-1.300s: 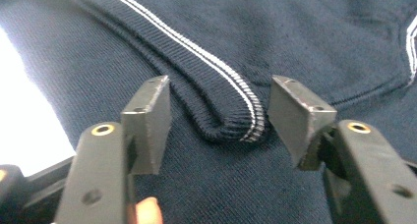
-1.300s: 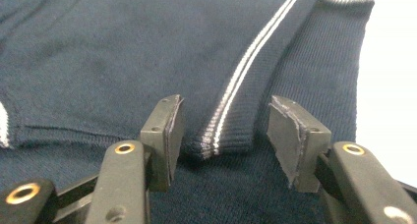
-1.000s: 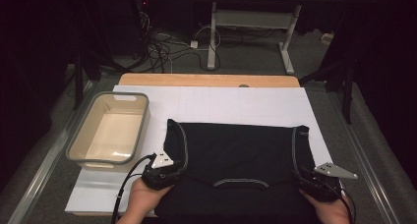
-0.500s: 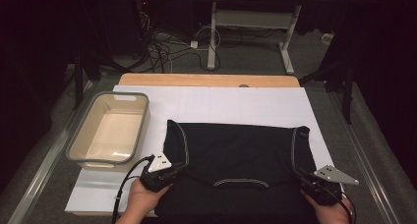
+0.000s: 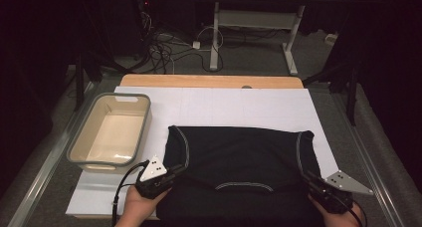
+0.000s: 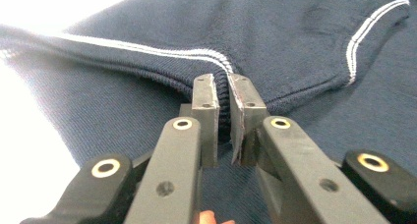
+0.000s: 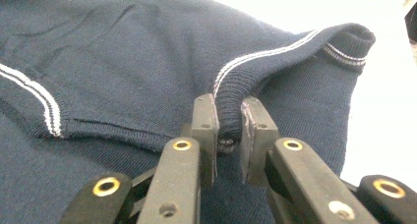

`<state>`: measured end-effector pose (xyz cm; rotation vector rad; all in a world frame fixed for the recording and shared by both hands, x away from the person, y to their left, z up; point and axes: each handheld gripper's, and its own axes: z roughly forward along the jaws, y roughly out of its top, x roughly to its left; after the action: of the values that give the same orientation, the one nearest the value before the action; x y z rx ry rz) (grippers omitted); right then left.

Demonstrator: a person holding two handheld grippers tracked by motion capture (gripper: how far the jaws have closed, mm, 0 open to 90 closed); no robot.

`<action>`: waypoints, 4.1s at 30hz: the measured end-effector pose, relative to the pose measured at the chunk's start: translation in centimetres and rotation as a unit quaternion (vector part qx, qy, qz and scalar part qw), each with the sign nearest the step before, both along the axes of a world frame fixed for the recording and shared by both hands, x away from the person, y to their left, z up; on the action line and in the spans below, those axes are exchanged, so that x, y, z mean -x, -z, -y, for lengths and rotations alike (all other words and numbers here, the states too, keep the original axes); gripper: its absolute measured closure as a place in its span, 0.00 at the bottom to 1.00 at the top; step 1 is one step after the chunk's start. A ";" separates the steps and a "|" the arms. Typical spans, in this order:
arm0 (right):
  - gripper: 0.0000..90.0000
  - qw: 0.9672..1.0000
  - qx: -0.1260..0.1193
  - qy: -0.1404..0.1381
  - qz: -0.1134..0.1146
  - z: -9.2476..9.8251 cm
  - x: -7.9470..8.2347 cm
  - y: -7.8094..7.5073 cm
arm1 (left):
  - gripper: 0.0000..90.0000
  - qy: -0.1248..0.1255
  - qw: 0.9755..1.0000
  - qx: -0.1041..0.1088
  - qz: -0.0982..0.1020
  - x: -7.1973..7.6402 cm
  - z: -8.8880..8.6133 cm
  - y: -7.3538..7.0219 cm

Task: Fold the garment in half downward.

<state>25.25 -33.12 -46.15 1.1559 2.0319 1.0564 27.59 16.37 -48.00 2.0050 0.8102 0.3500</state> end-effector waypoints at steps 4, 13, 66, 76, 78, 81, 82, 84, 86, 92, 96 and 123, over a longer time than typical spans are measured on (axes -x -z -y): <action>0.89 1.000 -0.004 -0.003 0.003 0.3 0.6 -0.1 | 0.90 -0.001 1.000 0.008 0.003 0.5 -0.3 -0.4; 0.89 1.000 -0.010 -0.010 0.008 0.6 2.6 -0.7 | 0.89 0.007 1.000 0.019 -0.003 2.0 -0.6 -0.8; 0.51 0.998 -0.043 -0.028 -0.020 1.1 9.0 0.1 | 0.56 0.039 0.998 0.033 -0.024 8.3 -2.0 0.3; 0.16 0.998 -0.059 -0.019 -0.014 1.4 8.2 1.4 | 0.29 0.009 0.998 0.045 -0.037 7.3 -2.7 0.7; 0.12 0.998 -0.061 -0.019 -0.011 1.4 8.1 1.5 | 0.25 0.005 0.998 0.044 -0.042 7.1 -2.7 0.8; 0.05 0.998 -0.063 -0.014 -0.010 1.5 7.9 1.7 | 0.18 0.003 0.998 0.042 -0.044 6.9 -2.6 0.9; 0.03 0.998 -0.064 -0.011 -0.009 1.5 7.9 1.7 | 0.16 0.002 0.998 0.040 -0.045 6.9 -2.6 0.9; 0.00 0.998 -0.064 -0.009 -0.008 1.5 7.8 1.7 | 0.15 0.003 0.998 0.040 -0.044 6.8 -2.6 0.9; 0.00 0.998 -0.067 -0.005 -0.011 1.5 7.8 1.7 | 0.09 0.002 0.998 0.039 -0.048 6.7 -2.6 0.8; 0.00 0.998 -0.063 -0.006 -0.008 1.3 7.7 1.7 | 0.00 0.001 0.998 0.034 -0.049 6.1 -2.6 0.5; 0.00 0.998 -0.059 -0.006 -0.009 1.3 7.8 1.7 | 0.00 -0.005 0.998 0.042 -0.037 5.6 -2.7 -0.2; 0.02 0.998 -0.057 -0.011 -0.013 1.3 7.9 1.7 | 0.00 -0.093 0.992 0.002 -0.082 -7.2 -0.3 0.4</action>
<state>17.39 -34.42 -47.86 1.2138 2.0303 1.1880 34.82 16.66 -48.43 1.9781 1.1037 0.2916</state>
